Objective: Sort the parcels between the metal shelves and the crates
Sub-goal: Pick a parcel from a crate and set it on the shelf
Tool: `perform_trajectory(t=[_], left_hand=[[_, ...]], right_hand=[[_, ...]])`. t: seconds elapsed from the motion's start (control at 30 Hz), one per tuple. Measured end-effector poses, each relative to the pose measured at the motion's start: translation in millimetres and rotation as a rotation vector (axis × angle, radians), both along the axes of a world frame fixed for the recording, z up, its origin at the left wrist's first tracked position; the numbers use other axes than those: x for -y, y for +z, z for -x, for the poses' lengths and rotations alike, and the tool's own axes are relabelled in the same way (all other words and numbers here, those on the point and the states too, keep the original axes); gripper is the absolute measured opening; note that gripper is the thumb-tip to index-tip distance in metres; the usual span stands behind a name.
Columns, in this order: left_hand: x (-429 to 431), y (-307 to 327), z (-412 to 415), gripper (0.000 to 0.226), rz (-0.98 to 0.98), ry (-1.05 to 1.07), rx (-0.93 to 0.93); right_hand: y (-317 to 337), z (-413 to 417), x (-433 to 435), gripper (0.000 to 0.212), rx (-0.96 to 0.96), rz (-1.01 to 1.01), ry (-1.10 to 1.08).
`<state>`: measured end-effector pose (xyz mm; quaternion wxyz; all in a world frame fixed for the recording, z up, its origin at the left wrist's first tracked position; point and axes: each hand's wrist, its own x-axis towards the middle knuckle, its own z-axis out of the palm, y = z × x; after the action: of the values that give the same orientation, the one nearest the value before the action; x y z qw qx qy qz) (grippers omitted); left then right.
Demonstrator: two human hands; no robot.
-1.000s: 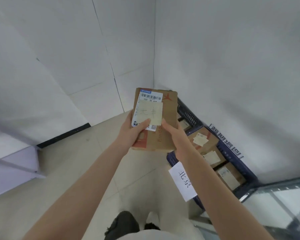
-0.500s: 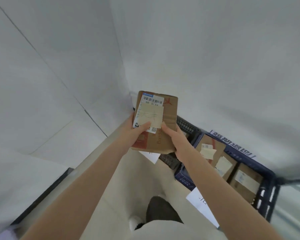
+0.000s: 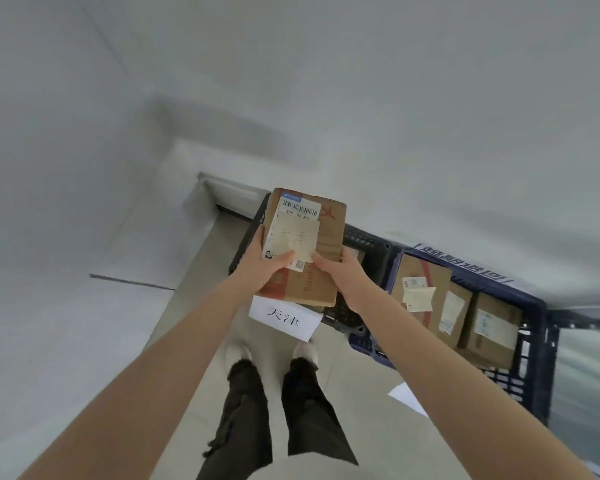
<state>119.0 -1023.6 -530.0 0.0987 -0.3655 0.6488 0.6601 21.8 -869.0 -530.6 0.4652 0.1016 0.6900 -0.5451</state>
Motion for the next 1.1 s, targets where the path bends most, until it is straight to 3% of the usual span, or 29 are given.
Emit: perform_trajectory(t=[0.13,0.2,0.33,0.47,0.53,0.77,1.1], left_hand=[[51.8,-113.8,12.1,0.12,0.062,-0.076,0.137],[67.6,-151.2,20.9,0.125,0.082,-0.135,0.18],[80.2,-175.1,43.2,0.09,0.147,-0.18,0.264],[89.2,-241.6,67.8,0.075,0.222,-0.253,0.294],[91.4,-276.3,75.2,0.068,0.281,-0.272,0.279],[108.4,-347.5,83.6,0.058,0.419,-0.193,0.268],[108.5,-355.2,107.7,0.063,0.532,-0.259,0.231]], right_hand=[[-51.1,5.4,37.5,0.052,-0.004,-0.083,-0.065],[-85.0,8.9,54.5,0.054,0.012,-0.125,-0.108],[-163.3,12.4,80.8,0.062,0.081,-0.154,-0.188],[-242.4,22.9,92.5,0.049,0.11,-0.146,-0.203],[-274.0,29.3,97.8,0.052,0.085,-0.18,-0.195],[-350.8,41.5,130.1,0.064,-0.064,-0.262,-0.114],[-361.0,50.5,129.5,0.049,-0.134,-0.252,-0.259]])
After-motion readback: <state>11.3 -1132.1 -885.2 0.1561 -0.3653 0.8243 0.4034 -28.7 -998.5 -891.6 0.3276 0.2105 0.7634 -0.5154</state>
